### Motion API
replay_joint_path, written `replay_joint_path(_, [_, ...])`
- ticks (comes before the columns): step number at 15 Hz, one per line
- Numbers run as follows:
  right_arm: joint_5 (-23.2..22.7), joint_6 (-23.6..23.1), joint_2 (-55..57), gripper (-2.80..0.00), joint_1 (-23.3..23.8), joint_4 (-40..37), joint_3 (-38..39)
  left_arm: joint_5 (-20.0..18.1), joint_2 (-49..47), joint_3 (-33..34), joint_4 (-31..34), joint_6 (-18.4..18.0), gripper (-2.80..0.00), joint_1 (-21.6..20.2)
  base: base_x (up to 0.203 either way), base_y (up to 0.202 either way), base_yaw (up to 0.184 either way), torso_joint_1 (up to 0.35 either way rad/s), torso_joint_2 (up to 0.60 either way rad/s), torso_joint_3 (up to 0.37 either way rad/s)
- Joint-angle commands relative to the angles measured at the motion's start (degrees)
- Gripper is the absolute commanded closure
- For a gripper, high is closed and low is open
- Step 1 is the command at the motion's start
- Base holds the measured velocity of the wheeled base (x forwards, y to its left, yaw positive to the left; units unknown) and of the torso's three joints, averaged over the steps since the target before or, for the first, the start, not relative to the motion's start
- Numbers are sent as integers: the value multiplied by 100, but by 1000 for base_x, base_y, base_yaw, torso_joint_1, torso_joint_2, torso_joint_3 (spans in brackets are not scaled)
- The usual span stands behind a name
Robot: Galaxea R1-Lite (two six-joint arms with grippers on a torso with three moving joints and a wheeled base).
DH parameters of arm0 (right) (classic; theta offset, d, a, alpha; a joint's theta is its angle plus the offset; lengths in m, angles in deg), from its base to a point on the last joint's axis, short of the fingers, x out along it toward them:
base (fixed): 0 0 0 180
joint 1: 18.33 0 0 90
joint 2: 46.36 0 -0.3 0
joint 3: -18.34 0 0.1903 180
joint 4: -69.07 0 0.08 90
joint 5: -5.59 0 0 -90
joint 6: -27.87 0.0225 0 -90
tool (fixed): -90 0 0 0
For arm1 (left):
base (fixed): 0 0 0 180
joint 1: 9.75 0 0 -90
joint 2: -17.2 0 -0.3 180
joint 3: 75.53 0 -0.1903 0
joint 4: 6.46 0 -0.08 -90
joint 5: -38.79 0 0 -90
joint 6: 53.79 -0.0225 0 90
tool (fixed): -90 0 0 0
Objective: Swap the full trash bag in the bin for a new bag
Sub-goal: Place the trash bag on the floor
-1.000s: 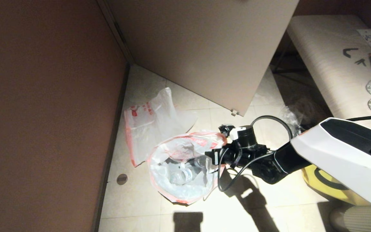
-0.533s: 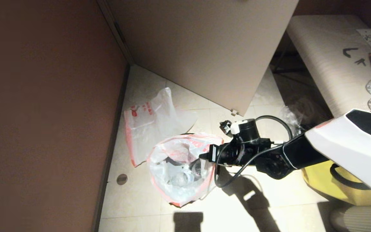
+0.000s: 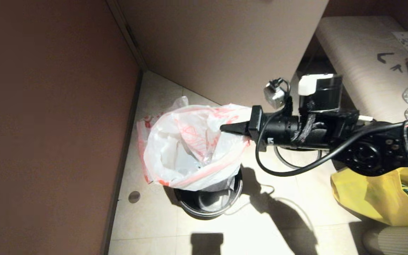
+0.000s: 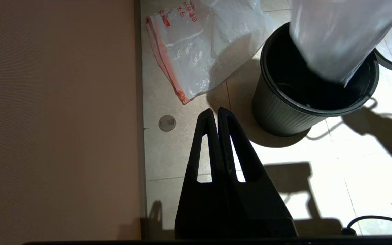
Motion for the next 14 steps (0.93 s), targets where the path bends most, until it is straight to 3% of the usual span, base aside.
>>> replay_joint_path(1, [131, -98, -850, 0, 67, 29, 119, -1, 2, 35, 1, -1, 0, 0, 0, 0, 0, 0, 0, 0])
replay_joint_path(3, [530, -414, -1389, 0, 182, 36, 265, -1, 2, 35, 1, -1, 0, 0, 0, 0, 0, 0, 0, 0])
replay_joint_path(7, [1771, -1208, -1917, 0, 513, 5, 406, -1, 2, 35, 1, -1, 0, 0, 0, 0, 0, 0, 0, 0])
replay_joint_path(14, [2964, -1936, -730, 0, 1460, 102, 547, -1, 2, 35, 1, -1, 0, 0, 0, 0, 0, 0, 0, 0])
